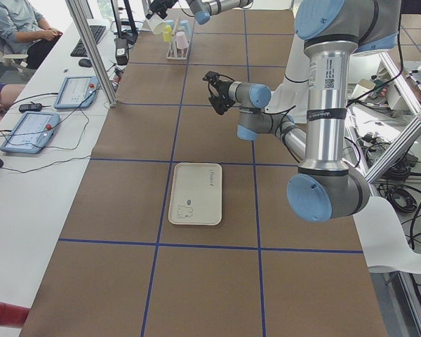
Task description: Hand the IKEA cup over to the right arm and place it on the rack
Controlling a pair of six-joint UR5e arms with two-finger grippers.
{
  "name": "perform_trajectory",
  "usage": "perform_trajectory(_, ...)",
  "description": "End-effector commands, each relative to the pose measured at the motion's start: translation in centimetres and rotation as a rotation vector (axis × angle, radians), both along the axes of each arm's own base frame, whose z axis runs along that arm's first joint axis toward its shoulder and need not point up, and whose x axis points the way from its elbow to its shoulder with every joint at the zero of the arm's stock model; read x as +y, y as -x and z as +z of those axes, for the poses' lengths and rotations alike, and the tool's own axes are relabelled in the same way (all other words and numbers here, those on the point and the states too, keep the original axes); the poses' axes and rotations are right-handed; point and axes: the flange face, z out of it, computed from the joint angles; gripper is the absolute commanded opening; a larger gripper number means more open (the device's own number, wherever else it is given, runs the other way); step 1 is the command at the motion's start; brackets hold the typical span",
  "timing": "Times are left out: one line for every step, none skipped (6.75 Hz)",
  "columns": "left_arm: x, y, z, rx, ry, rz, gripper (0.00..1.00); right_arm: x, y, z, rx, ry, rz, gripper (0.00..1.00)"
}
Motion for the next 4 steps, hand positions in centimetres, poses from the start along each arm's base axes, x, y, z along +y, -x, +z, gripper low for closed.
perform_trajectory(0.1,3.4,5.4,-0.230,-0.067,0.000,1.00,-2.1,-4.5,5.8,0.349,-0.066,0.087,0.00)
perform_trajectory(0.5,4.9,7.8,-0.331,-0.095,0.001,1.00,-2.3,-5.4,8.3,0.495,-0.100,0.147,0.00)
perform_trajectory(0.8,6.8,9.9,-0.411,-0.104,-0.001,1.00,-2.3,-6.7,11.4,0.665,-0.120,0.230,0.00)
perform_trajectory(0.7,9.1,11.4,-0.466,-0.107,0.005,1.00,-1.3,-5.7,14.4,0.834,-0.148,0.287,0.00)
